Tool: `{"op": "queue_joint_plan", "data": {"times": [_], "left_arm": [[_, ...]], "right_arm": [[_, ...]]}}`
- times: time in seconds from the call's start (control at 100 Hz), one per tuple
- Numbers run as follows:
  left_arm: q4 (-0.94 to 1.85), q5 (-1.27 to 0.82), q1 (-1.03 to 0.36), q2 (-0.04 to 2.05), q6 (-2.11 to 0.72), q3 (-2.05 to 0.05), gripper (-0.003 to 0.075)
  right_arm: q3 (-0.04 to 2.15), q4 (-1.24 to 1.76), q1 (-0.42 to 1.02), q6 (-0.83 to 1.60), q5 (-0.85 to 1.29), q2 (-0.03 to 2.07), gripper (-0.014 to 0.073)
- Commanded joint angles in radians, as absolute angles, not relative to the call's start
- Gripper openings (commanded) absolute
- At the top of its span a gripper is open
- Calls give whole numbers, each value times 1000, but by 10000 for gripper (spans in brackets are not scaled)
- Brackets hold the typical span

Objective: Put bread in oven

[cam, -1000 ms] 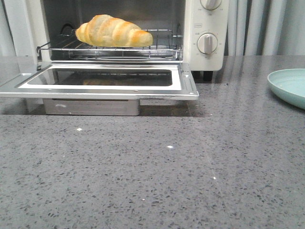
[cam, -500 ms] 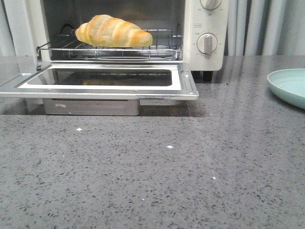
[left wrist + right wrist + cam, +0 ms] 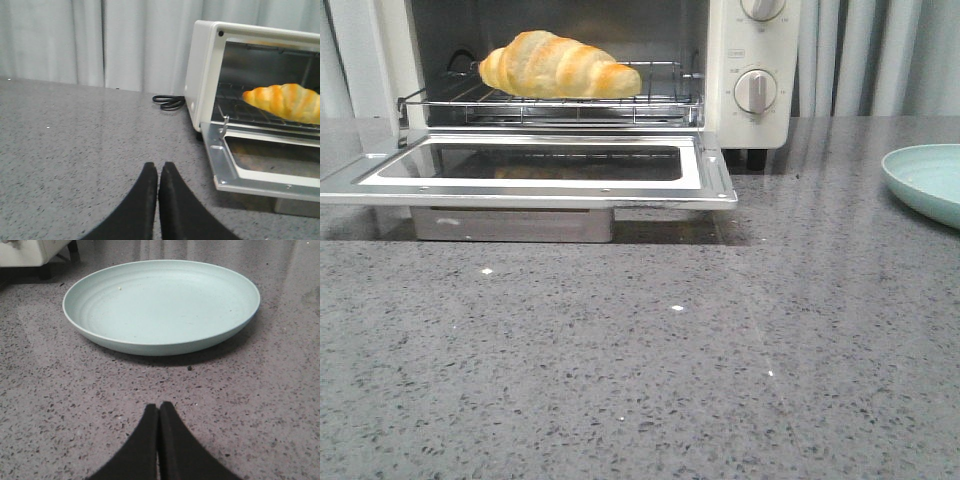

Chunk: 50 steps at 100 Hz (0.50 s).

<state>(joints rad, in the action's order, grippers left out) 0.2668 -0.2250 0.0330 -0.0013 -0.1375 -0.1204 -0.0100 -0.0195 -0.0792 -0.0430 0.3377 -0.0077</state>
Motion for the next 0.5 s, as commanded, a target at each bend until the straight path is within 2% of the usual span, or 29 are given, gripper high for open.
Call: {"op": "queue_joint_plan", "data": {"times": [0.0, 0.17, 0.49], "left_arm": [[219, -149, 41, -19, -110, -116, -21], [105, -170, 41, -29, 9, -69, -21], [23, -175, 43, -29, 11, 8, -21]], "right_arm": [[-36, -36, -86, -31, 315, -29, -67], [-36, -36, -86, -31, 315, -29, -67], [-36, -36, -86, -31, 315, -29, -67]]}}
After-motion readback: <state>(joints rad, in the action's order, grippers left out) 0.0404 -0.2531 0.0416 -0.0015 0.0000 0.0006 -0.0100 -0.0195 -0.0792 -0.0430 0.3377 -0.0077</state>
